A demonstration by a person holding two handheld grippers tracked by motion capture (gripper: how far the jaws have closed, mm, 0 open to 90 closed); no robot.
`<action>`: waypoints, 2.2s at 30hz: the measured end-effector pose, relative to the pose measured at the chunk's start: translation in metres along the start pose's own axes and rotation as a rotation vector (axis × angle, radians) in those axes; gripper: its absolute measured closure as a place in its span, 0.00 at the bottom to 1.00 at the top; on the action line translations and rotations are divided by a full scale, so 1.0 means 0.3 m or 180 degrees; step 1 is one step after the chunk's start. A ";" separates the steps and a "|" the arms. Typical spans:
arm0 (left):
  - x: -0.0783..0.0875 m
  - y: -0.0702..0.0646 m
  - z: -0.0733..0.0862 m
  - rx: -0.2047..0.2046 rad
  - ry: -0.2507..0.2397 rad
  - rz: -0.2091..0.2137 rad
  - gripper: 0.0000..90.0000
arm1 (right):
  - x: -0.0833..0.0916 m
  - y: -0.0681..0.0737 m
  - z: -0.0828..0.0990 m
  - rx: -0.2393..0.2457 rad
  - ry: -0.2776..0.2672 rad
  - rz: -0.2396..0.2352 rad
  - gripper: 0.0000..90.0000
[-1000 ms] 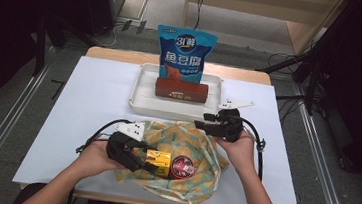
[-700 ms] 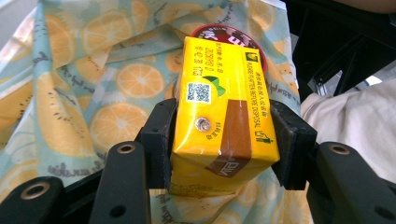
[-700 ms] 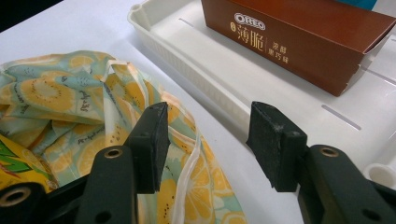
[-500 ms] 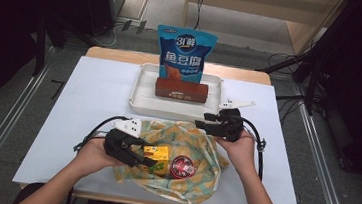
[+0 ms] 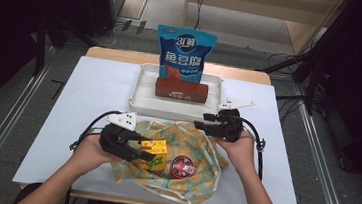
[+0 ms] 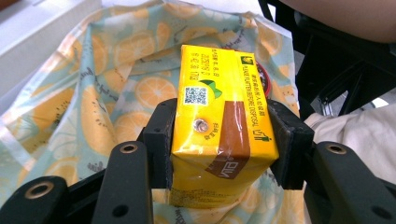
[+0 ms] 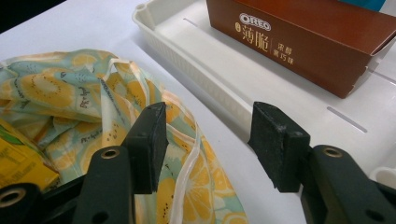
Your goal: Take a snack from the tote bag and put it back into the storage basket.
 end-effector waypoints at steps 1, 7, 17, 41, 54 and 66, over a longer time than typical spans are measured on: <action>0.004 0.001 -0.003 0.0011 -0.0014 -0.0004 0.57 | -0.001 0.001 0.000 0.0007 0.0005 -0.0007 0.52; 0.029 0.007 -0.018 0.0059 -0.0055 -0.0036 0.57 | -0.003 0.005 0.002 0.0019 0.0024 -0.0014 0.51; 0.073 0.022 -0.038 0.0140 -0.0124 -0.0095 0.57 | -0.006 0.014 0.001 0.0072 0.0024 -0.0043 0.49; 0.167 0.068 -0.080 0.0292 -0.0268 -0.0284 0.57 | 0.008 0.059 0.016 0.0170 0.0072 -0.0066 0.42; 0.239 0.108 -0.094 0.0393 -0.0386 -0.0431 0.57 | 0.001 0.074 0.012 0.0192 0.0066 -0.0089 0.42; 0.267 0.165 -0.104 0.0498 -0.0421 -0.0567 0.57 | 0.016 0.095 0.031 0.0209 0.0078 -0.0112 0.42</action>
Point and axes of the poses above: each handheld gripper's, and its own axes: x roughly backward along the jaws, z roughly out of its underside, y roughly to its left, the point moved 9 cm from there along -x, roughly forward along the jaws, and after that the axes turned 10 degrees about -z, right-handed, at the moved point
